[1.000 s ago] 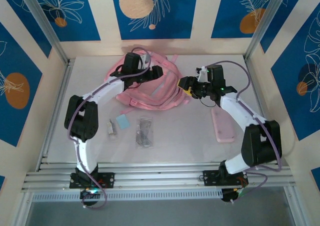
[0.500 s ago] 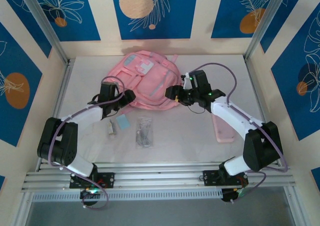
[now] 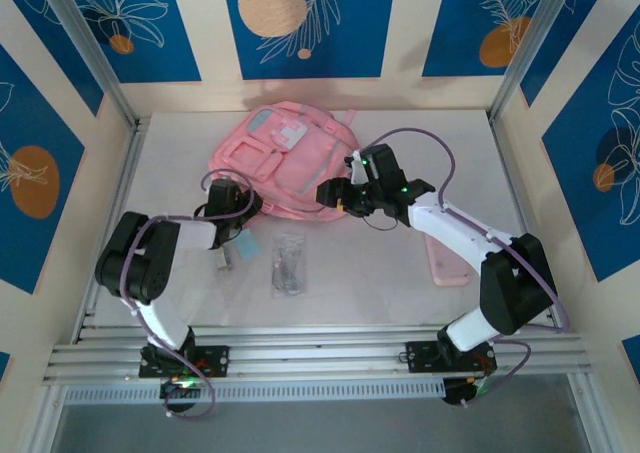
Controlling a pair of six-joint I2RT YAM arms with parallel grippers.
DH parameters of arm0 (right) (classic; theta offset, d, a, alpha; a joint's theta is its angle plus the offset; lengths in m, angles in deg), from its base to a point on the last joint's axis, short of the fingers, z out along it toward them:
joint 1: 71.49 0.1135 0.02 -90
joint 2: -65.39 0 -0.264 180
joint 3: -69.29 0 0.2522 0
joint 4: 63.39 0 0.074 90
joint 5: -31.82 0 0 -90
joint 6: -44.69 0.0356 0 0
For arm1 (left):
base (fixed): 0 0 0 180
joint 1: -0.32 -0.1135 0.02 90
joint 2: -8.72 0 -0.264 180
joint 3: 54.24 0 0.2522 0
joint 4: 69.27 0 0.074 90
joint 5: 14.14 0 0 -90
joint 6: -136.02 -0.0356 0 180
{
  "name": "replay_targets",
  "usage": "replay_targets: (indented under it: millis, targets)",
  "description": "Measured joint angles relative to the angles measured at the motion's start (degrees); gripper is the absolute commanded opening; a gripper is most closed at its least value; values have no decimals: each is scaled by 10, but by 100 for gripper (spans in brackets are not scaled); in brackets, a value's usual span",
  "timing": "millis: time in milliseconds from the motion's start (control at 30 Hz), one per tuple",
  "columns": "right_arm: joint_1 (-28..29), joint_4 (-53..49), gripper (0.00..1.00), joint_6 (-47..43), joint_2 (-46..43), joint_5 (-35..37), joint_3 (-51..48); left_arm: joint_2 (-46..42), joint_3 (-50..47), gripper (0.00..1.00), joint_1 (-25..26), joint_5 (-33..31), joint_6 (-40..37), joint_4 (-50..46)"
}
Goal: Pack books, pencil case, and school supplies into a backpack
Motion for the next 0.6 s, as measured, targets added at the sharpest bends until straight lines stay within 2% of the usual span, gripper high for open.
replay_targets:
  millis: [133, 300, 433, 600]
  targets:
    - [20, 8, 62, -23, 0, 2, -2, 5, 2, 0, 1, 9, 16, 35]
    - [89, 71, 60, -76, 8, 36, -34, -38, 2, 0, 13, 11, 52, 11]
    - [132, 111, 58, -99, 48, 67, -37, -82, 7, 0, 42, 11, 79, -12]
    - [146, 162, 57, -101, 114, 111, -28, -93, 8, 0, 71, 10, 112, -16]
